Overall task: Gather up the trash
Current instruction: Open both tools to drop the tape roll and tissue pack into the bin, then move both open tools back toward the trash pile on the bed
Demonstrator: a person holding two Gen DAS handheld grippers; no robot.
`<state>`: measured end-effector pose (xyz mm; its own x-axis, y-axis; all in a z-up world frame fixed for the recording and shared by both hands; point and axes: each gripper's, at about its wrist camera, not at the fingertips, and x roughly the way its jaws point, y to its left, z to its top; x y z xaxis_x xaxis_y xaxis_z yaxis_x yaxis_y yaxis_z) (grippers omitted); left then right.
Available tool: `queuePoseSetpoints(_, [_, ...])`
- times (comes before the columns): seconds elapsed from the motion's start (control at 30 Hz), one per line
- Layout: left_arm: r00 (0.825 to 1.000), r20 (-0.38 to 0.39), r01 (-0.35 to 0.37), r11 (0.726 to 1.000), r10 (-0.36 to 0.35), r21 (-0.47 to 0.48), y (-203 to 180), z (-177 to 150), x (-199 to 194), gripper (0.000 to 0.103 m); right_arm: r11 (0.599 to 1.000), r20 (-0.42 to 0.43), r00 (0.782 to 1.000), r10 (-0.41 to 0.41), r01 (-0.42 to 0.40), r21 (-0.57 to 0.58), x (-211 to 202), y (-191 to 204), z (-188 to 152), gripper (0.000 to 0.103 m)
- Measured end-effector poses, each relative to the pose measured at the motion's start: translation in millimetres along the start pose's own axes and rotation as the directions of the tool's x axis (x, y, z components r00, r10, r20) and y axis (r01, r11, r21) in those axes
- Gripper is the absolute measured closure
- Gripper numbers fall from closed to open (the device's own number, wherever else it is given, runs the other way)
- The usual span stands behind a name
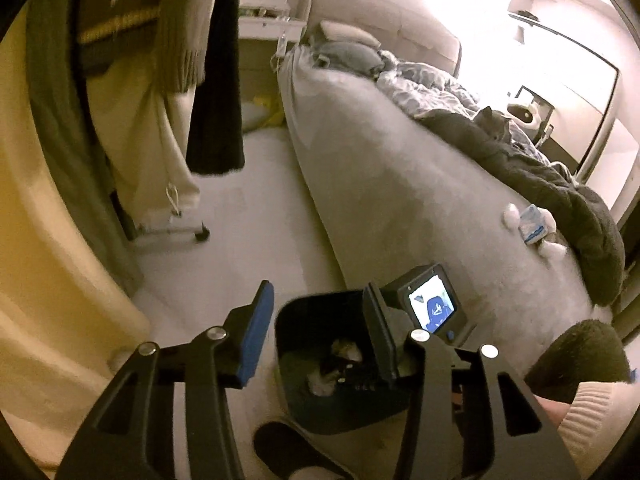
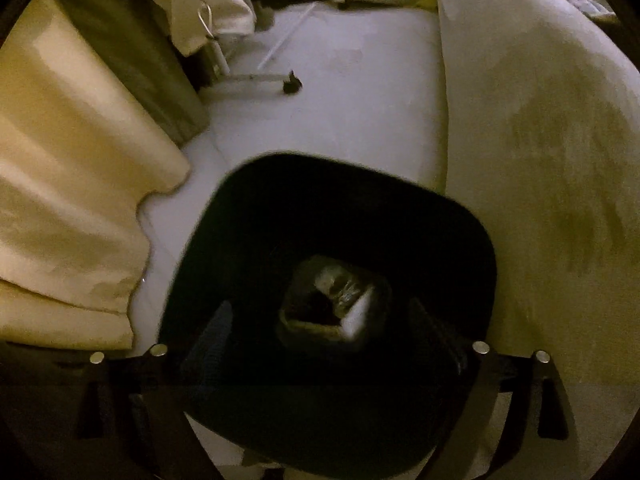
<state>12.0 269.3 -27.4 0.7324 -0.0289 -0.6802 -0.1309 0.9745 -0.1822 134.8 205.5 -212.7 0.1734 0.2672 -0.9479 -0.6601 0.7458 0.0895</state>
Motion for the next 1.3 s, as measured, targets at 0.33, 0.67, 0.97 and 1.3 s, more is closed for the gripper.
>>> queuePoseSetpoints(0.33, [0.997, 0.073, -0.009, 1.000, 0.009, 0.002, 7, 18, -22, 0.054, 0.999, 0.071, 0.997, 0.042, -0.042, 0.005, -25, 0, 7, 0.010])
queuePoseSetpoints(0.67, [0.983, 0.181, 0.027, 0.999, -0.021, -0.028, -2, 43, -40, 0.054, 0.999, 0.221, 0.975, 0.032, -0.024, -0.041, -81, -12, 17, 0.010])
queuePoseSetpoints(0.97, [0.985, 0.161, 0.059, 0.997, -0.065, 0.044, -45, 55, -14, 0.051, 0.992, 0.344, 0.936, -0.080, 0.109, -0.064, -141, -46, 5, 0.010])
queuePoseSetpoints(1.3, [0.983, 0.106, 0.131, 0.981, -0.147, 0.146, -115, 70, 30, 0.049, 0.960, 0.416, 0.866, -0.278, 0.262, 0.097, -194, -124, -30, 0.010])
